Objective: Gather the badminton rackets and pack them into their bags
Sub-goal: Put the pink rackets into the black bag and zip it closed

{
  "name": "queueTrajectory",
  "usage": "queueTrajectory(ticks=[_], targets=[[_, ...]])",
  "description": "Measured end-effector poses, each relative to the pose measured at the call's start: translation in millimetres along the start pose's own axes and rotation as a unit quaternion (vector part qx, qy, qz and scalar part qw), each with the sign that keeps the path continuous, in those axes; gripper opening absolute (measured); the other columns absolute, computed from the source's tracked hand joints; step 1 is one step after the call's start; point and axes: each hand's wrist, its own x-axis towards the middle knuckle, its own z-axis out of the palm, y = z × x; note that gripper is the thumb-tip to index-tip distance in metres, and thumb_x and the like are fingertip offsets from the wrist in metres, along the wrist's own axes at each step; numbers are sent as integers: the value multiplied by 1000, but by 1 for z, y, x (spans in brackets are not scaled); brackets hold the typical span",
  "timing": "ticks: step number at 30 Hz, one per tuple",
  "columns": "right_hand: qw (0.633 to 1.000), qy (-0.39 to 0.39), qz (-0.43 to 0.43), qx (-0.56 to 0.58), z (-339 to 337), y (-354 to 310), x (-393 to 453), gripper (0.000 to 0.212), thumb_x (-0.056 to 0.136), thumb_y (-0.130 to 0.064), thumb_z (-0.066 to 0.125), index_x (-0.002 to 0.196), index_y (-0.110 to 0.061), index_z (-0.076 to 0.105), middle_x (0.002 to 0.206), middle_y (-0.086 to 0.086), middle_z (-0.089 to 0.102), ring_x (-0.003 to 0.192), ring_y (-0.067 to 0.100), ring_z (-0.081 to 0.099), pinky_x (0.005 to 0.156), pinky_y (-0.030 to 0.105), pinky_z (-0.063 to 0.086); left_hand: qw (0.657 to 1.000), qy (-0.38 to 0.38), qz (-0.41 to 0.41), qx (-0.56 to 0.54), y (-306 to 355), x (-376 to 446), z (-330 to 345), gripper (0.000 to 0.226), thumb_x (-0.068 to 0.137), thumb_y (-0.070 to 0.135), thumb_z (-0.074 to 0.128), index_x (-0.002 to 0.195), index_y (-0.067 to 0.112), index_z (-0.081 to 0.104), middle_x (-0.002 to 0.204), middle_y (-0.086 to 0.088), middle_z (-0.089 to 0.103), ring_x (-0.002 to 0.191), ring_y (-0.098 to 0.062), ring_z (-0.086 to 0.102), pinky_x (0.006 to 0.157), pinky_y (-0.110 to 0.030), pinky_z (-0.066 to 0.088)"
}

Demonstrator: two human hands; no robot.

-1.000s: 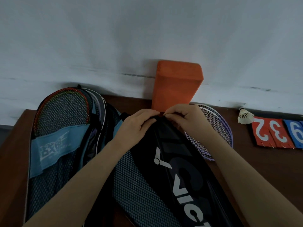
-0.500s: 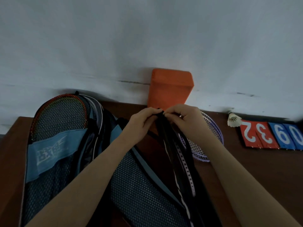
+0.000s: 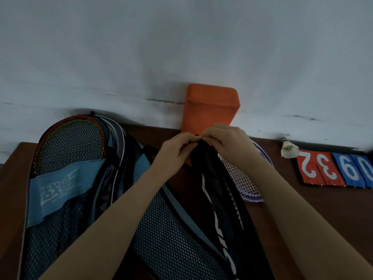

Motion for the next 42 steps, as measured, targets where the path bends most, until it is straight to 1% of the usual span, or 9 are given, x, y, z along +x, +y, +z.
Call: queueTrajectory(ticks=[4,7,10,17,23,30,36,39,42], targets=[[999,-27,-8,29,-12,6,-4,17,86,-15,53,90,-9,69,80,-9,58,69,8,53,62,31,49,997,-5,53,49,-6,5,3,23,93,19,50,114,19,61,105,11,58,97,-3,59,84,-23,49],[1000,-23,-11,17,-18,6,-15,16,85,-12,55,89,-7,70,80,0,64,67,14,58,62,25,46,995,-5,73,64,-5,7,8,27,94,25,46,115,16,61,107,11,58,97,-4,60,83,-23,50],[1000,-12,-3,11,-22,7,-28,16,86,-13,55,89,-7,70,82,3,66,68,17,61,63,28,46,992,-12,76,98,-1,9,15,31,93,32,41,115,20,60,109,10,60,95,-7,61,79,-19,48],[1000,20,12,5,-25,7,-52,17,86,-10,54,90,-5,70,87,5,69,76,19,64,69,35,54,986,-8,78,144,11,5,29,34,93,34,37,114,21,61,113,5,63,92,-15,63,78,-34,52],[993,90,36,60,-30,5,-58,12,84,-6,59,89,-6,70,83,3,68,75,10,61,70,23,48,988,-52,109,101,25,8,24,31,93,32,44,119,24,59,131,7,52,119,-11,50,99,-52,41],[997,54,28,45,-28,7,-64,14,86,-8,56,90,-6,69,86,3,67,78,17,63,71,34,51,983,-61,130,117,29,7,26,30,92,31,44,107,16,65,120,7,61,104,-10,61,82,-37,53],[999,45,-13,-1,-30,6,-68,24,87,-16,46,88,-5,68,86,3,66,73,18,61,65,28,48,978,-12,154,139,26,3,31,20,93,32,45,106,25,60,117,9,63,94,-12,65,67,-37,57],[999,49,5,15,-26,7,-70,24,88,-16,47,88,-4,68,86,4,67,74,15,59,68,25,47,979,-3,147,144,24,2,32,21,93,30,47,105,24,62,115,10,63,93,-9,65,65,-36,56],[996,67,45,38,-25,9,-67,18,87,-12,52,89,-6,68,87,5,67,78,19,62,70,34,52,982,-18,126,139,28,3,32,26,92,31,47,106,19,66,117,10,62,98,-5,62,74,-35,55]])
